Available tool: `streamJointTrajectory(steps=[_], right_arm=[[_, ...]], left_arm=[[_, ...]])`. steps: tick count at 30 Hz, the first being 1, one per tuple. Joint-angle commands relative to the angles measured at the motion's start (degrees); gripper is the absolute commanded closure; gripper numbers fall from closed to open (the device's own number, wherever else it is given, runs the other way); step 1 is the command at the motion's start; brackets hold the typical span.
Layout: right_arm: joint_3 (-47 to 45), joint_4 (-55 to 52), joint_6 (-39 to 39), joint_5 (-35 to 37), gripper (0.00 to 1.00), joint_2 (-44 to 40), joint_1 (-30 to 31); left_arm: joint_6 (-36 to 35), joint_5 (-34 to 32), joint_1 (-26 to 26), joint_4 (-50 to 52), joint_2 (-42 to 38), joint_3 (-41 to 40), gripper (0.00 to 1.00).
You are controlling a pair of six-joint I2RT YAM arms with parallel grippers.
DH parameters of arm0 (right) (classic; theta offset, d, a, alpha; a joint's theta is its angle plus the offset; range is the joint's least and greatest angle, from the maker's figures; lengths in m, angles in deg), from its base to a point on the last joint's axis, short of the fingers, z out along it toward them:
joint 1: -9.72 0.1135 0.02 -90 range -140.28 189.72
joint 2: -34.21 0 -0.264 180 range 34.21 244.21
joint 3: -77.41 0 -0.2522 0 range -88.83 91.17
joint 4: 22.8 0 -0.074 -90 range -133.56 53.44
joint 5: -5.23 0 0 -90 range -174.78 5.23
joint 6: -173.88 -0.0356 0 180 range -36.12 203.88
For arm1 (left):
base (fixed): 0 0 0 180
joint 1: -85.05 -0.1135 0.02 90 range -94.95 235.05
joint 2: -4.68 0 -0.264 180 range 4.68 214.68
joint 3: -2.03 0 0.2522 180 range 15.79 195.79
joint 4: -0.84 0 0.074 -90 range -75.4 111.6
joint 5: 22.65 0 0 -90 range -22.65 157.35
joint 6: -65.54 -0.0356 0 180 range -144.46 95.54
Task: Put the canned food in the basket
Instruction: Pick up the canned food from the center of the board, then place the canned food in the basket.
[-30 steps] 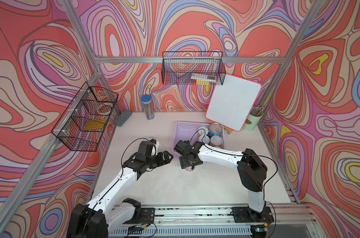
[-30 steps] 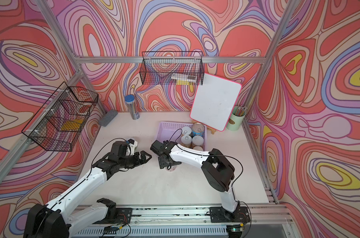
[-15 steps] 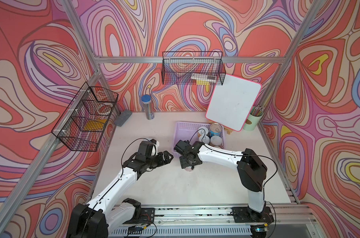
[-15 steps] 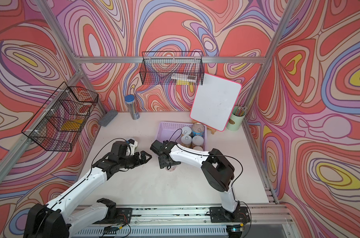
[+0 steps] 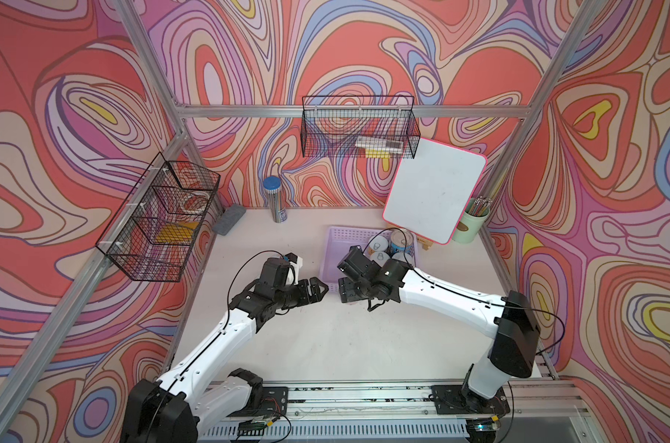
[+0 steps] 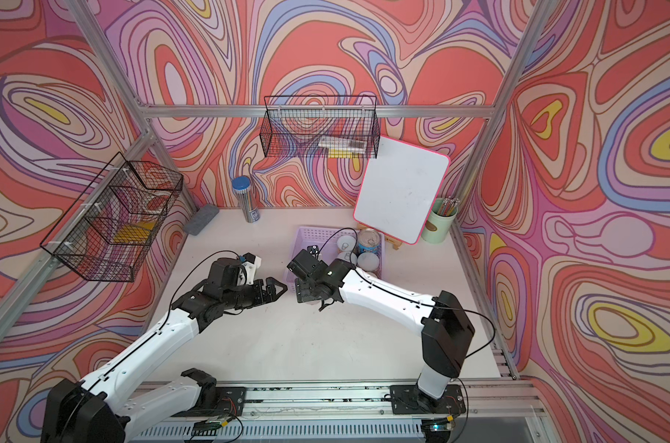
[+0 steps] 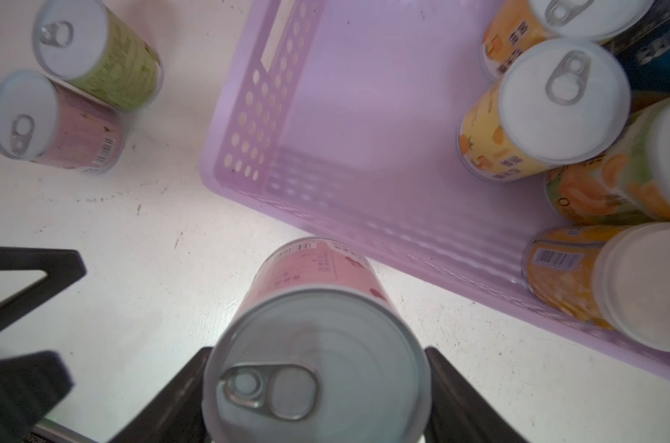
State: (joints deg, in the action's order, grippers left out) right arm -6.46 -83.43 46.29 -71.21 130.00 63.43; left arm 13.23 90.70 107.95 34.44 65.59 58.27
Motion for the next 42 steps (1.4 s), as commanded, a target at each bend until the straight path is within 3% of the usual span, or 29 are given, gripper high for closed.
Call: streamJointTrajectory(steps=[1,18,33,42], right_arm=[[0.6,1.4,0.2,3.9,0.82,-1.9,0.3],[6.3,-1.3,4.4,8.5,0.92,0.4,-1.5],[14.7,-0.8,7.1,2.5,0.93,9.5,-8.9],[14.0,-3.2,5.3,1.0,0.91,11.8,-11.1]], left_arm=[[-1.1,-2.0,1.9,1.1,1.0,2.0,0.14],[-1.2,-2.3,3.2,-2.8,5.3,5.8,0.14],[-5.4,-0.7,0.7,-3.4,16.0,17.3,0.13],[-8.1,-2.4,0.7,-1.9,18.6,18.8,0.12]])
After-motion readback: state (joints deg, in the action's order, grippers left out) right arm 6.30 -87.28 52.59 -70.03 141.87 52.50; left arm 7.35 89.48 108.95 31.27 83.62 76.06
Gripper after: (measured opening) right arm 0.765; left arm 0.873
